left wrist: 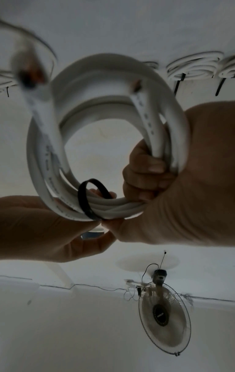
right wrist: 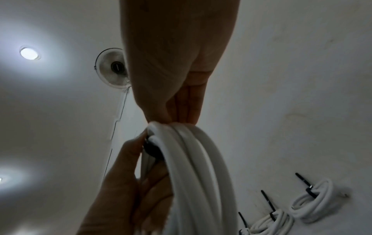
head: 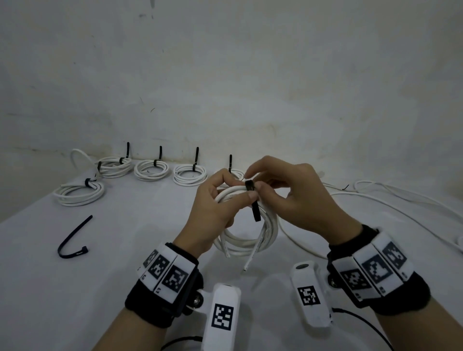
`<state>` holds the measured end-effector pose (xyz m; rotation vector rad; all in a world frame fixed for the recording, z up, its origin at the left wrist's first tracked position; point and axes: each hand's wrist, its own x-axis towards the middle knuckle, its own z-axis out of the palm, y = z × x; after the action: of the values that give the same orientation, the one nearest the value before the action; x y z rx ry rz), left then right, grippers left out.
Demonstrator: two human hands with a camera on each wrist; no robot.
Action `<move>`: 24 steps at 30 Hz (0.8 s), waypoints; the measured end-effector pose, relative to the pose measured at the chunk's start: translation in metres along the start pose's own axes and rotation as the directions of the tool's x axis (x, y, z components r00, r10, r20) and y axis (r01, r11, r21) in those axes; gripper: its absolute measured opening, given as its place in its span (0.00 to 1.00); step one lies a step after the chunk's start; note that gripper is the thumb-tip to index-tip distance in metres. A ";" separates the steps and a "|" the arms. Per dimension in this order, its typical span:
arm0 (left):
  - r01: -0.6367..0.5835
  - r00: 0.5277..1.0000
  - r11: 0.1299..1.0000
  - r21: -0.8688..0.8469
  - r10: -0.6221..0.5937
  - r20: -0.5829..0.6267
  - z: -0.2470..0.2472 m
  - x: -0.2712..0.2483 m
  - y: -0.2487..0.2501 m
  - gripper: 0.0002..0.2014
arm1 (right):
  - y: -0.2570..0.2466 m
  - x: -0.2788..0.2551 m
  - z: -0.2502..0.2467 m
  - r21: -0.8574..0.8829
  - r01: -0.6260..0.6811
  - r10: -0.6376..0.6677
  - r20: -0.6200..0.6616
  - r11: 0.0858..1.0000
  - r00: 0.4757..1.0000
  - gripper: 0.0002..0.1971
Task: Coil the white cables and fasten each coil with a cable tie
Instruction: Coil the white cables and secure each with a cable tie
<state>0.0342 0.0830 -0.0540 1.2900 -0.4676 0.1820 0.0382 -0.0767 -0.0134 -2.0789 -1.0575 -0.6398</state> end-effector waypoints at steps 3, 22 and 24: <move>0.003 1.000 1.000 0.025 -0.004 0.024 -0.004 0.000 0.003 0.13 | -0.002 0.002 -0.002 0.008 -0.017 0.016 0.018 1.000 1.000 0.04; 0.092 0.994 0.984 -0.153 -0.081 0.078 -0.006 0.005 0.001 0.10 | 0.019 -0.004 0.006 0.639 -0.447 0.393 0.237 0.626 0.888 0.06; 0.099 0.993 0.981 -0.167 -0.086 0.082 -0.006 0.005 0.001 0.10 | 0.018 -0.004 0.008 0.638 -0.405 0.388 0.177 0.655 0.905 0.06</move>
<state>0.0394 0.0880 -0.0520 1.1501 -0.4755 0.0144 0.0522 -0.0797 -0.0276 -1.5835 -0.6546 0.0148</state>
